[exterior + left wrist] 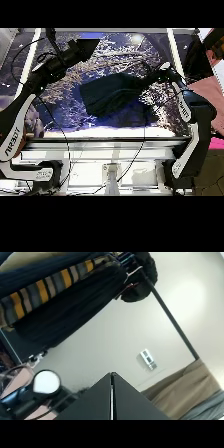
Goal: Fold the clothes and pants, and hang the long-sleeved shirts on hangers.
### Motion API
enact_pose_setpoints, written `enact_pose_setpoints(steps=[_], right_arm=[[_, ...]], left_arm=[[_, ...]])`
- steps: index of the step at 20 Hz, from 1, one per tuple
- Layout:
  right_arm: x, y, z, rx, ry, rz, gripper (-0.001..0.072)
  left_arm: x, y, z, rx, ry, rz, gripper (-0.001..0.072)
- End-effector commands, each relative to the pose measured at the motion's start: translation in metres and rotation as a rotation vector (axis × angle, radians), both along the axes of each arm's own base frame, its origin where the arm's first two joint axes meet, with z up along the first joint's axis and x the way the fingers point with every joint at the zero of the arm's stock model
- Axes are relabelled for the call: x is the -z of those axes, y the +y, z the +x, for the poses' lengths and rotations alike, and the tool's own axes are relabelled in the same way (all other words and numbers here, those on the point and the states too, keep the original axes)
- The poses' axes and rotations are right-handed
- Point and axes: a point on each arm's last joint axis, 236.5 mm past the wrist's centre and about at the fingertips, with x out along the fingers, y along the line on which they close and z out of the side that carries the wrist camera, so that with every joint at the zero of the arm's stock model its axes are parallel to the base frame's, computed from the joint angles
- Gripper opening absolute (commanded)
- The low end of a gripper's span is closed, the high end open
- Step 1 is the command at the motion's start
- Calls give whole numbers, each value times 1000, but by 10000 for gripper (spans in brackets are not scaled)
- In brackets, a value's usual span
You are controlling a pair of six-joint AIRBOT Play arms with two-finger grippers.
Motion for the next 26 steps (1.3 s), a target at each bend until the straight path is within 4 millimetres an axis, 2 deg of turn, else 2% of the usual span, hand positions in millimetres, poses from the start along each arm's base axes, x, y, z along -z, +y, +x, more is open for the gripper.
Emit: enact_pose_setpoints(steps=[1,3,5,7,9,10,12,13,14,17,20,21,23,26], right_arm=[[-53,-2,24,22,-173,36,34],[-95,-30,47,83,-307,-9,34],[-141,-67,63,149,-432,-61,34],[-184,-113,73,237,-539,-119,34],[-218,-168,74,370,-588,-178,34],[-227,-196,71,426,-597,-217,34],[-233,-252,58,528,-568,-304,34],[-228,-274,47,555,-525,-335,34],[-219,-284,37,558,-474,-344,34],[-192,-278,23,521,-380,-338,34],[-187,-247,28,471,-380,-312,34],[-190,-231,32,451,-392,-288,34],[-203,-182,40,402,-428,-200,34],[-220,-88,47,297,-503,-101,34]], left_arm=[[-1,2,0,-4,-9,14,27],[3,6,-5,-9,-42,85,26],[12,13,-14,-14,-102,224,25],[23,27,-20,-39,-124,382,25],[31,47,-22,-80,-126,513,25],[34,59,-24,-100,-129,575,25],[41,85,-26,-150,-106,684,25],[45,99,-26,-176,-81,725,26],[48,112,-26,-204,-57,760,26],[52,131,-26,-239,0,781,27],[53,130,-28,-229,4,782,27],[53,131,-27,-231,7,780,27],[53,133,-27,-237,20,774,27],[53,137,-26,-243,40,765,27]])
